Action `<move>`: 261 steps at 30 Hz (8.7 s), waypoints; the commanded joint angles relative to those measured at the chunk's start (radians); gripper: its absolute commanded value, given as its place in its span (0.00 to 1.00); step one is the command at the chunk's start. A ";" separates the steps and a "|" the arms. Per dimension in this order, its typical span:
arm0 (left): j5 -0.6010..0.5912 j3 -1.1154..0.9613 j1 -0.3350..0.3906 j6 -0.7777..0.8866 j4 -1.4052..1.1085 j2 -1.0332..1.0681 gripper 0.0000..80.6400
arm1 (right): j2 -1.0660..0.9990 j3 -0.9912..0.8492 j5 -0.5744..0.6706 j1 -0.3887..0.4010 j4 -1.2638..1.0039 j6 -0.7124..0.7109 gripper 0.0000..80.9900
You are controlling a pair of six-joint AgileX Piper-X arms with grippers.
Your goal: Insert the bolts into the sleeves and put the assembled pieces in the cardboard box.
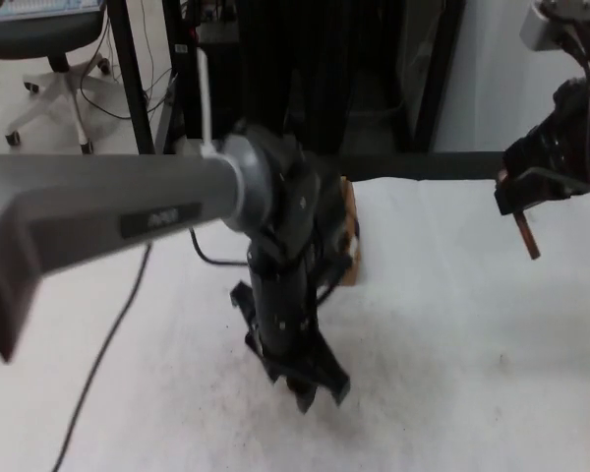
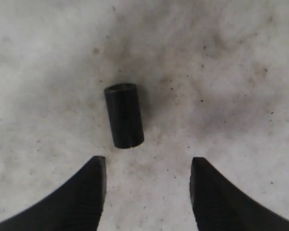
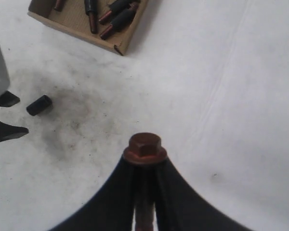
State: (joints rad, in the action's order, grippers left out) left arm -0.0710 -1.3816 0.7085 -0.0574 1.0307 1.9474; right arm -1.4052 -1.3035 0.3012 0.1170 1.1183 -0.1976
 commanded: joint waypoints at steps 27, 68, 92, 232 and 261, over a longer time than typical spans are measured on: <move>0.131 -0.059 0.029 -0.011 -0.062 0.060 0.61 | 0.017 0.031 0.056 -0.005 -0.014 -0.024 0.01; -0.013 -0.087 0.029 -0.022 -0.094 0.067 0.00 | 0.017 0.031 0.058 -0.039 -0.022 0.005 0.01; -0.739 0.590 0.012 0.200 -1.269 -0.674 0.00 | 0.021 0.031 0.934 -0.064 -0.515 0.208 0.01; -0.911 0.924 -0.250 0.485 -1.902 -0.675 0.00 | 0.112 0.590 0.439 0.430 -1.782 0.569 0.01; -0.856 0.918 -0.250 0.326 -1.783 -0.675 0.00 | 0.128 0.537 0.515 0.396 -1.754 0.575 0.01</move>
State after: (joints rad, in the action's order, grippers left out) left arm -0.9490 -0.4569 0.4573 0.2826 -0.7477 1.2829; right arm -1.2915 -0.7544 0.8026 0.5182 -0.6653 0.3874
